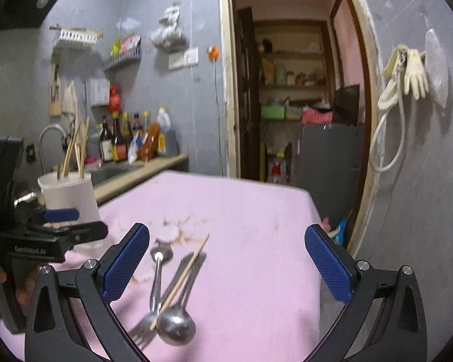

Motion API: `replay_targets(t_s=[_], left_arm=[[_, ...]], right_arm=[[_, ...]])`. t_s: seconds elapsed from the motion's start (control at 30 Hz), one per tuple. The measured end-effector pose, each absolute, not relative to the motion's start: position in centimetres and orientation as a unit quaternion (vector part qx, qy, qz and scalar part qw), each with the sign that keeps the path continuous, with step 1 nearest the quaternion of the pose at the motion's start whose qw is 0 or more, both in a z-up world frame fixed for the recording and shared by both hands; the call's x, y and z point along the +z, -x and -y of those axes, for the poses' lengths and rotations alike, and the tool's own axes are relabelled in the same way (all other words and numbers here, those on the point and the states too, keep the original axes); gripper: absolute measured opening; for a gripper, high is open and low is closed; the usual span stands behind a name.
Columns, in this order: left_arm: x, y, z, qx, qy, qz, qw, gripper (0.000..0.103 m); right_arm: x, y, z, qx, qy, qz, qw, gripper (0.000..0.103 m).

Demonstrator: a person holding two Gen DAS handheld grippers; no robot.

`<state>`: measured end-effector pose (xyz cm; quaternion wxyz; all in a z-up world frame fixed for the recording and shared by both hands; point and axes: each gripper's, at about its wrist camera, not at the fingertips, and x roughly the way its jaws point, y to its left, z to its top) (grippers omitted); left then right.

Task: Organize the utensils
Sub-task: 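Move both tools back to the pile and close each on a metal spoon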

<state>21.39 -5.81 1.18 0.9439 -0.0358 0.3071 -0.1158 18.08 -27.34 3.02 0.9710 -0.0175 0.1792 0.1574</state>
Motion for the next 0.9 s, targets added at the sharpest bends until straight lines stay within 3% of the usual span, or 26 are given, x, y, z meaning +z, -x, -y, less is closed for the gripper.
replay_targets(t_s=[0.2,0.37,0.43,0.53,0.77,0.9], left_arm=[[-0.3,-22.9,6.7,-0.127,0.022,-0.350,0.928,0.097],[-1.0,-24.2,7.2,-0.156,0.021,-0.383,0.910,0.066],[-1.5,-25.0,7.2,-0.172,0.029,-0.399,0.900,0.045],[-2.3,-26.1,7.4,-0.187,0.044,-0.426,0.884,0.031],[-2.9,-28.1,7.6,-0.205,0.073,-0.456,0.863,0.020],[-3.1,-29.0,7.8,-0.212,0.083,-0.469,0.853,0.015]], right_arm=[[0.9,-20.0,27.7,0.174,0.004,-0.263,0.949,0.103],[-0.1,-21.1,27.6,0.192,-0.001,-0.321,0.928,0.096],[-0.6,-21.4,27.5,0.205,-0.005,-0.339,0.918,0.093],[-1.1,-21.7,27.1,0.217,-0.001,-0.360,0.907,0.082],[-2.1,-22.4,25.6,0.234,0.026,-0.396,0.887,0.059],[-2.3,-22.9,24.8,0.238,0.041,-0.404,0.882,0.053]])
